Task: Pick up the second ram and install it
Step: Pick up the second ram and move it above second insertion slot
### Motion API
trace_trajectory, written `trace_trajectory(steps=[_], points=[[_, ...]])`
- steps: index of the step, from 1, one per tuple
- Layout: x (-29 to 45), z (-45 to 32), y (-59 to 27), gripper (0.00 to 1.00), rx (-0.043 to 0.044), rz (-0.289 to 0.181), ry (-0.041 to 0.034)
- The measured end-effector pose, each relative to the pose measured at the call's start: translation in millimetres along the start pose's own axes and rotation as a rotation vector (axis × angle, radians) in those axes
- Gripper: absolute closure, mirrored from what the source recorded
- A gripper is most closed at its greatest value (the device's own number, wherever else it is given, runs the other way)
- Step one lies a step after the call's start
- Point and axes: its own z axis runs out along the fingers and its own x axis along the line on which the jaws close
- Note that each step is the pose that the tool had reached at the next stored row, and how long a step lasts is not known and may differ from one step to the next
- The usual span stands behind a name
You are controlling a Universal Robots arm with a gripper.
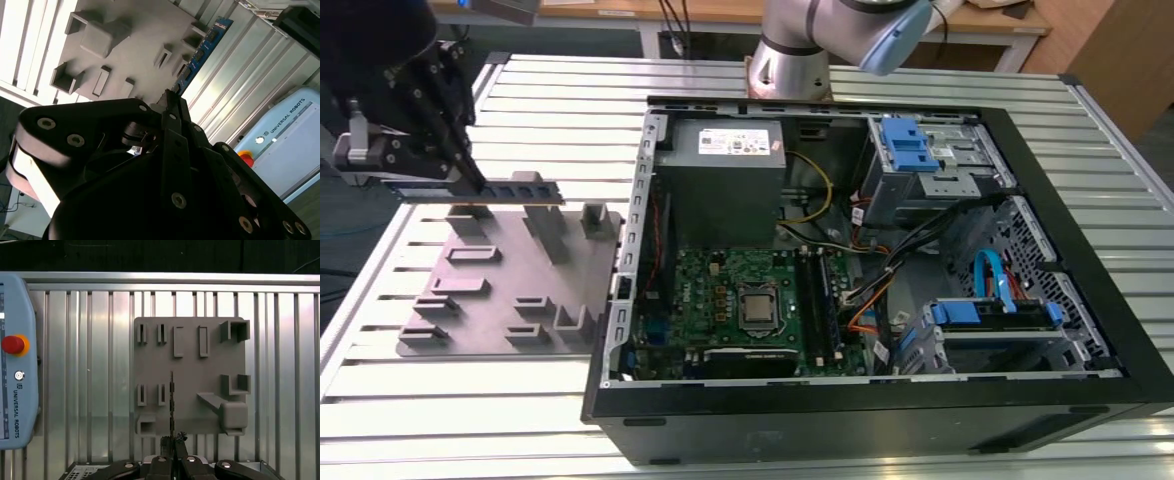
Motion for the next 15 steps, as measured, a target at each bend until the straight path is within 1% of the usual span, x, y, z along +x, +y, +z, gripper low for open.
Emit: trace_trajectory(steps=[10, 15], points=[[-0.4, -0.1, -24.2, 0.89, -0.0002, 0.0, 0.0], [-0.7, -0.3, -40.1, 0.89, -0.001, 0.0, 0.0001]])
